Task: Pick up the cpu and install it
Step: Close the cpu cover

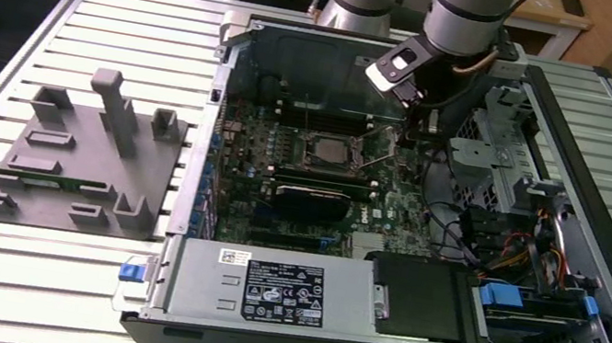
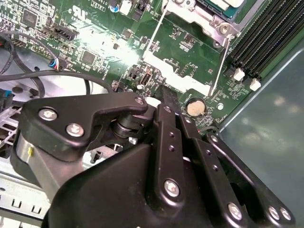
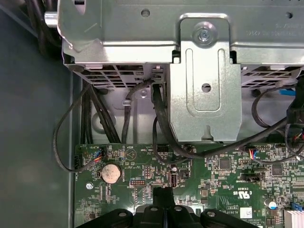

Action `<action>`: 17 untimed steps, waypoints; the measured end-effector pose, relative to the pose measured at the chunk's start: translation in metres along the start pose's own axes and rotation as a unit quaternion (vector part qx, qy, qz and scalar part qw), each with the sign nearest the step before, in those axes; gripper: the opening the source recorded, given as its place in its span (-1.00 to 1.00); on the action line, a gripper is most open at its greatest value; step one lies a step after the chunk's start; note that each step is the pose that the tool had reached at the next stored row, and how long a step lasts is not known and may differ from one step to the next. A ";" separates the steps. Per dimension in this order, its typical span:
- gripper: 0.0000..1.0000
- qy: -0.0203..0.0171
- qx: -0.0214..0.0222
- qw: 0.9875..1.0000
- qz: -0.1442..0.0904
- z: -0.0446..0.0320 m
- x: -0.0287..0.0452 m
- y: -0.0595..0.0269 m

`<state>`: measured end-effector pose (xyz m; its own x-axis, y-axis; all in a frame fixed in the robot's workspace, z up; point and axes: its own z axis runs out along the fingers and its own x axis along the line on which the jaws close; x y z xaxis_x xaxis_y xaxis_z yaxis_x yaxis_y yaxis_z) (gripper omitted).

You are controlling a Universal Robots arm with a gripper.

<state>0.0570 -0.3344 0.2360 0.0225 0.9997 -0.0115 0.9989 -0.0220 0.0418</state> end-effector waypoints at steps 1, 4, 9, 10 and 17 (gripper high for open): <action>-0.79 0.000 0.000 1.000 0.000 0.0000 0.0000 -0.0001; -0.79 0.001 0.000 1.000 0.000 -0.0001 -0.0001 -0.0032; -0.79 0.004 0.000 1.000 0.000 -0.0005 -0.0003 -0.0097; -0.79 0.004 0.000 1.000 0.000 -0.0006 -0.0003 -0.0110; -0.79 0.005 0.000 1.000 0.000 -0.0004 0.0001 -0.0187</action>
<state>0.0383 -0.3339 0.2356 0.0228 0.9997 -0.0006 0.9988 -0.0227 0.0424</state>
